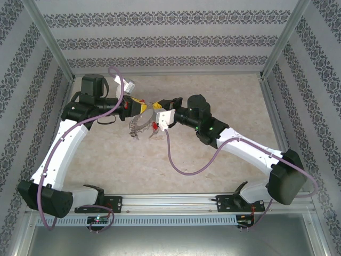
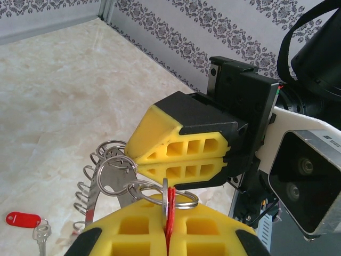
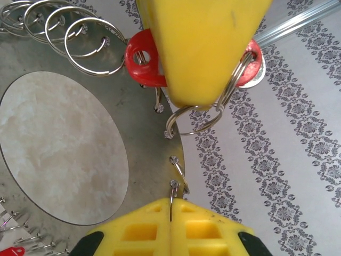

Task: Put the keys on the keyring

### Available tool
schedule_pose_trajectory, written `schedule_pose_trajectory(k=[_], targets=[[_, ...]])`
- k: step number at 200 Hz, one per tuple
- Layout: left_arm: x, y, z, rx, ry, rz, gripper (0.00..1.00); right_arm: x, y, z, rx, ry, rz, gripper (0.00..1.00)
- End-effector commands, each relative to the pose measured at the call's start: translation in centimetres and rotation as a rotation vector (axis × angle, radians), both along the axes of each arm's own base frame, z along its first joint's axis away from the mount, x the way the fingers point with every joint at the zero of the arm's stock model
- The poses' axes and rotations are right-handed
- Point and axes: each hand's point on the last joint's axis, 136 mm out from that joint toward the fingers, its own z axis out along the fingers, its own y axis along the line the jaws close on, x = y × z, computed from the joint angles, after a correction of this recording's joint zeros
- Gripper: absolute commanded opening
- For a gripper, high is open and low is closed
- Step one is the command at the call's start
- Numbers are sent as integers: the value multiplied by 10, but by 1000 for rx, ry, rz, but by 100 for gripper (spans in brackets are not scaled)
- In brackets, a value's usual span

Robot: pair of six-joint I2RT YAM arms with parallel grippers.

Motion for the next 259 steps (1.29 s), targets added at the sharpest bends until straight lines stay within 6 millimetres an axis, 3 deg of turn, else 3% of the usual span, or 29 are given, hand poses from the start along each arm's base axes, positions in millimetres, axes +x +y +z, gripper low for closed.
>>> schedule_pose_trajectory(k=[1,43,84,176,248,259], targets=[[-6,-3,23,-22,-74,-19,0,0,0,9,-5,-38,-14,6],[-4,-1,13,11,-71,-14,0,0,-3,14,8,-59,-27,0],[-4,6,-10,101,-36,-7,0,-15,-6,20,31,-68,29,0],[7,12,-34,183,-26,10,0,-47,-10,-18,-46,125,154,0],[16,1,-85,197,59,-107,0,-77,11,-28,54,351,288,0],[18,1,-94,205,57,-113,6,-79,13,-32,59,382,295,0]])
